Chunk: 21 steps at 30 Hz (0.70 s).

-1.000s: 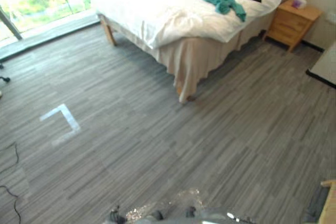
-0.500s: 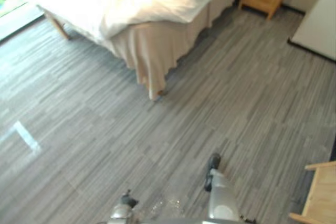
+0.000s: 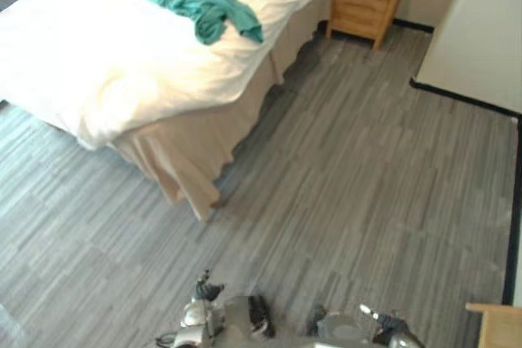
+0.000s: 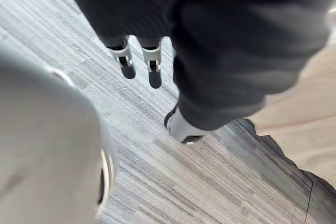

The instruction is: Tidy the bed and pick cloth on bed and put in laundry

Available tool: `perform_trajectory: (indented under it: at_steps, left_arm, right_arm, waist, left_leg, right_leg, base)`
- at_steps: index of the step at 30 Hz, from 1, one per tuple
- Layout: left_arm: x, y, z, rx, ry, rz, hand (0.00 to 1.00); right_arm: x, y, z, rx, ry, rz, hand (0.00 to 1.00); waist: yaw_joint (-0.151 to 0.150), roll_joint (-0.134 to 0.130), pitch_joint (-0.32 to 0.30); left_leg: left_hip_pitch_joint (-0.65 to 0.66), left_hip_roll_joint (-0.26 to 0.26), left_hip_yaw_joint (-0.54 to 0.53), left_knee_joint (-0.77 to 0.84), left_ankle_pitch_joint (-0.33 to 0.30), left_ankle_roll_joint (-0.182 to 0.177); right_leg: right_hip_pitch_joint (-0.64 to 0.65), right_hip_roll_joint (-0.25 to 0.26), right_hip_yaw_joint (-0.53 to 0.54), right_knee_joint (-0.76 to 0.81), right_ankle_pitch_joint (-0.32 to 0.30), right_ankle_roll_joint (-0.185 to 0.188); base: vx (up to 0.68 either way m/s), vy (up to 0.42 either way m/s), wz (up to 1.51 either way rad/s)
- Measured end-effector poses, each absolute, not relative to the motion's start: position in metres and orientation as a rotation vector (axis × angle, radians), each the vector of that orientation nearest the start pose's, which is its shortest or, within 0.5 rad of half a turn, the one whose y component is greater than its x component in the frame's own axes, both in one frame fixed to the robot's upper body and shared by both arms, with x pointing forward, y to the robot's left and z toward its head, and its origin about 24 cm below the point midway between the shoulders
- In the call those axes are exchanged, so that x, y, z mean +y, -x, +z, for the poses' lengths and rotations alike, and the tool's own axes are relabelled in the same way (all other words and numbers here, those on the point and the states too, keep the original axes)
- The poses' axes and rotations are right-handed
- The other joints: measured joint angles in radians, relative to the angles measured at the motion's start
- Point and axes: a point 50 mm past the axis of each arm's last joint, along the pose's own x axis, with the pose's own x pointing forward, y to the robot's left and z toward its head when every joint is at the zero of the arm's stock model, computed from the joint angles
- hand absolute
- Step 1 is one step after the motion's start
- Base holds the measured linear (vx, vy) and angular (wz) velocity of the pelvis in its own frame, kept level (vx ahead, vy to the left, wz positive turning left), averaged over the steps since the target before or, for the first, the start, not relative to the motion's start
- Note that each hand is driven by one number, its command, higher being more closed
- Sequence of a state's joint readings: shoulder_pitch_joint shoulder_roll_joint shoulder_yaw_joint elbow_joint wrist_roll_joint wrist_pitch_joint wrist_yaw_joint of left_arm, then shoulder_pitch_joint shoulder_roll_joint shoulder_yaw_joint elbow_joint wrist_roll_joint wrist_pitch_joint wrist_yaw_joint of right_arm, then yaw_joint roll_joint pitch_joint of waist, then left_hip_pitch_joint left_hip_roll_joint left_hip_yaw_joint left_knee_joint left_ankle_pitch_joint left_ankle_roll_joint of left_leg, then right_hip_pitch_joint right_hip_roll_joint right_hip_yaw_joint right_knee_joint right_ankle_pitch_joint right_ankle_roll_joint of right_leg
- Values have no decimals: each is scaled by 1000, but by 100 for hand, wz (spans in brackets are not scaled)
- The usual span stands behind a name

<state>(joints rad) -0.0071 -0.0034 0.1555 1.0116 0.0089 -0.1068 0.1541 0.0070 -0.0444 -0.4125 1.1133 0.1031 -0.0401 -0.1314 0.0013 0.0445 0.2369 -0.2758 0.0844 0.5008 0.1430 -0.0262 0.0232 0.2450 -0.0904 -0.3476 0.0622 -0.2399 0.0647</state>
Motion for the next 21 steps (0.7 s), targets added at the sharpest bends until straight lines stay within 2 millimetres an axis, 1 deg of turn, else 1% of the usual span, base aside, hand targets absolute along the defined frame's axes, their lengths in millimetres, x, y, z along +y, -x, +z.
perform_trajectory:
  at_steps: [1,2,3,4,5,6,7,8,9,10,11,12,13,14,15,16,17,18,19,20,21]
  left_arm:
    - [176,-142,-146,906,-4,279,0]
    - [180,-142,-145,905,-12,285,0]
    - [184,-143,-145,903,-20,292,0]
    - [187,-142,-145,904,-23,299,0]
    - [188,-139,-146,923,-22,303,0]
    - [190,-133,-149,947,-27,310,0]
    - [192,-130,-150,958,-30,313,0]
    - [193,-125,-151,971,-34,315,0]
    - [192,-123,-153,986,-33,314,0]
    - [191,-121,-154,998,-31,313,0]
    - [191,-120,-155,1005,-30,313,0]
    - [191,-119,-155,1007,-30,313,0]
    - [191,-118,-155,1013,-30,313,0]
    - [190,-117,-156,1014,-28,312,0]
    - [189,-117,-156,1015,-27,312,0]
    - [190,-115,-156,1018,-27,314,0]
    - [190,-114,-157,1022,-28,316,0]
    - [191,-114,-156,1018,-29,317,0]
    - [193,-111,-156,1016,-18,336,0]
    - [198,-107,-157,1016,-17,355,0]
    - [201,-106,-157,1017,-22,363,0]
  right_arm:
    - [-217,-100,-159,1061,-203,-572,0]
    - [-207,-100,-161,1071,-213,-552,0]
    - [-198,-102,-162,1073,-215,-521,0]
    - [-196,-103,-162,1075,-216,-514,0]
    - [-194,-101,-163,1086,-231,-519,0]
    - [-196,-99,-163,1084,-241,-540,0]
    - [-197,-98,-163,1085,-244,-547,0]
    - [-200,-96,-163,1083,-248,-563,0]
    - [-201,-95,-163,1077,-258,-579,0]
    - [-204,-96,-162,1068,-256,-585,0]
    - [-207,-97,-161,1053,-252,-591,0]
    - [-208,-98,-160,1046,-251,-593,0]
    - [-211,-98,-159,1040,-249,-601,0]
    - [-214,-95,-159,1043,-250,-618,0]
    - [-216,-94,-159,1045,-249,-624,0]
    - [-217,-92,-160,1048,-249,-629,0]
    - [-216,-91,-160,1050,-256,-633,0]
    - [-217,-90,-160,1052,-262,-640,0]
    - [-216,-89,-161,1057,-266,-642,0]
    - [-212,-87,-163,1073,-269,-632,0]
    - [-206,-85,-164,1085,-279,-623,0]
  waist:
    - [10,-12,-11]
    - [13,-41,-38]
    - [12,-69,-46]
    - [12,-72,-46]
    - [15,-75,-46]
    - [16,-73,-45]
    - [15,-73,-45]
    - [12,-71,-44]
    - [10,-70,-43]
    - [7,-68,-43]
    - [-2,-62,-41]
    - [-7,-64,-42]
    - [-15,-62,-40]
    - [-15,-58,-40]
    - [-12,-53,-39]
    - [-12,-52,-42]
    - [-11,-56,-47]
    - [-10,-59,-48]
    - [-8,-65,-50]
    - [-1,-87,-58]
    - [2,-101,-63]
  left_leg:
    - [3,-10,3,11,46,49]
    - [6,-52,3,16,53,128]
    - [13,-81,-3,33,24,152]
    - [18,-84,-10,52,10,152]
    - [62,-88,-21,67,-34,148]
    - [132,-93,-46,63,-73,135]
    - [164,-95,-61,59,-88,127]
    - [241,-105,-98,32,-110,118]
    - [309,-116,-139,0,-119,109]
    - [340,-123,-161,-18,-122,104]
    - [388,-133,-213,-43,-124,99]
    - [404,-136,-240,-49,-125,97]
    - [435,-135,-286,-57,-125,88]
    - [457,-128,-338,-55,-129,66]
    - [465,-121,-363,-56,-135,53]
    - [468,-109,-407,-56,-148,28]
    - [467,-97,-448,-57,-165,0]
    - [466,-90,-471,-56,-172,-12]
    - [478,-68,-508,-47,-188,-42]
    - [480,-49,-536,-23,-212,-85]
    - [484,-44,-547,-15,-225,-106]
  right_leg:
    - [20,-3,1,-15,-5,8]
    - [46,-37,-6,-25,-4,18]
    - [47,-62,-4,0,33,31]
    - [43,-72,1,42,48,45]
    - [18,-94,21,189,83,81]
    - [-24,-114,55,387,130,157]
    - [-53,-117,77,506,139,177]
    - [-129,-120,104,745,137,191]
    - [-193,-131,92,903,116,174]
    - [-224,-144,69,953,97,161]
    - [-285,-167,28,980,55,104]
    - [-311,-177,14,968,29,87]
    - [-344,-185,3,877,-18,68]
    - [-366,-191,8,724,-38,57]
    - [-374,-186,27,635,-36,57]
    - [-389,-182,106,453,-13,58]
    - [-403,-178,217,294,38,67]
    - [-409,-178,282,242,66,69]
    - [-404,-173,368,166,126,85]
    - [-378,-173,395,101,218,85]
    - [-369,-175,396,99,284,111]
  base:
    - [745,213,-3]
    - [527,112,22]
    - [798,193,37]
    - [668,217,45]
    - [776,283,42]
    - [620,236,38]
    - [565,181,46]
    - [516,111,67]
    - [485,82,78]
    - [446,24,101]
    - [341,-24,97]
    - [417,-84,135]
    - [395,-149,147]
    - [384,-175,145]
    - [343,-216,151]
    - [312,-269,156]
    - [366,-380,154]
    - [421,-475,140]
    - [437,-565,116]
    - [365,-530,108]
    - [304,-545,87]
